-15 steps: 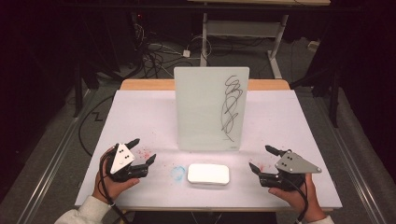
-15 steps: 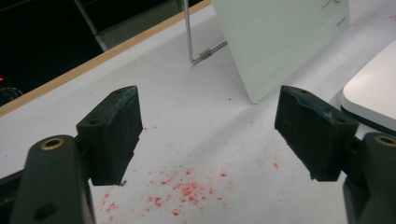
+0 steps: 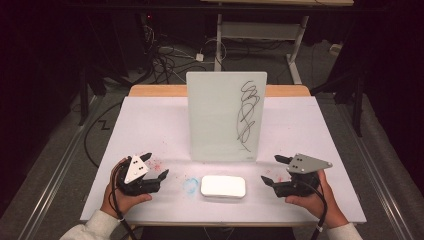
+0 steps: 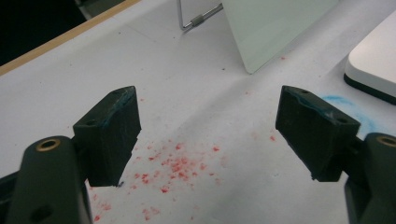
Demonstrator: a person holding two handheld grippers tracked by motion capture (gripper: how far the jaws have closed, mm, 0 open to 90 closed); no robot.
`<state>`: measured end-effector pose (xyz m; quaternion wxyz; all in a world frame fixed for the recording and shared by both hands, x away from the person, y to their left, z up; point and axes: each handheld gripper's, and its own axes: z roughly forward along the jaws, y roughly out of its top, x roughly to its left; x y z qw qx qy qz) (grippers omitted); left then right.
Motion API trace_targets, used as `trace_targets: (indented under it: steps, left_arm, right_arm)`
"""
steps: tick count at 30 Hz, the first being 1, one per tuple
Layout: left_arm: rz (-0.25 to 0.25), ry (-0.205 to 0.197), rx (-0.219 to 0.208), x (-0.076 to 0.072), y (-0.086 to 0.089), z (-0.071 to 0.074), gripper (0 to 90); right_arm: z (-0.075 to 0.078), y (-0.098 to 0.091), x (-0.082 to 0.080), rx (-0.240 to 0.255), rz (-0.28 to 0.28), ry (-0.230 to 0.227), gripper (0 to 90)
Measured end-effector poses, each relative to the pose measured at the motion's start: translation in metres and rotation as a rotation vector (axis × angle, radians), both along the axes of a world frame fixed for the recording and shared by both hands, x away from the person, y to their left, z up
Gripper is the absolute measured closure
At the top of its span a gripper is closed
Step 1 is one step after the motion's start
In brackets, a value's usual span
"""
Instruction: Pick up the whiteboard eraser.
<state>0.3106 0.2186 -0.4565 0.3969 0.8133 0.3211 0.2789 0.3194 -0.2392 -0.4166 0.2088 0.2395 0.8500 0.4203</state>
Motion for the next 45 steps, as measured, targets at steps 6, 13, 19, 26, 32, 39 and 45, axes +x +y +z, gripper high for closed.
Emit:
trace_targets:
  steps: [6,13,19,26,32,39,45]
  left_arm:
    - [-0.005,0.013,0.022,0.0,-0.002,-0.002,21.3]
    - [-0.005,0.027,0.028,0.0,-0.002,-0.004,21.3]
    - [-0.003,0.055,0.029,0.0,-0.002,-0.005,20.1]
    - [-0.018,0.053,0.043,0.0,-0.003,-0.006,20.1]
    - [-0.026,0.06,0.054,0.0,-0.004,-0.007,20.1]
    - [-0.027,0.076,0.053,0.0,-0.005,-0.008,20.1]
    - [-0.029,0.075,0.056,0.0,-0.005,-0.008,20.1]
  right_arm:
    - [-0.001,0.031,0.009,-0.068,0.121,0.078,22.6]
    - [-0.009,0.07,0.016,-0.173,0.243,0.142,23.2]
    - [-0.021,0.095,0.025,-0.25,0.305,0.194,23.9]
    - [-0.031,0.112,0.029,-0.289,0.353,0.225,24.0]
    - [-0.042,0.128,0.033,-0.323,0.386,0.238,25.6]
    - [-0.043,0.13,0.035,-0.326,0.403,0.238,26.6]
    - [-0.041,0.128,0.034,-0.317,0.408,0.241,30.7]
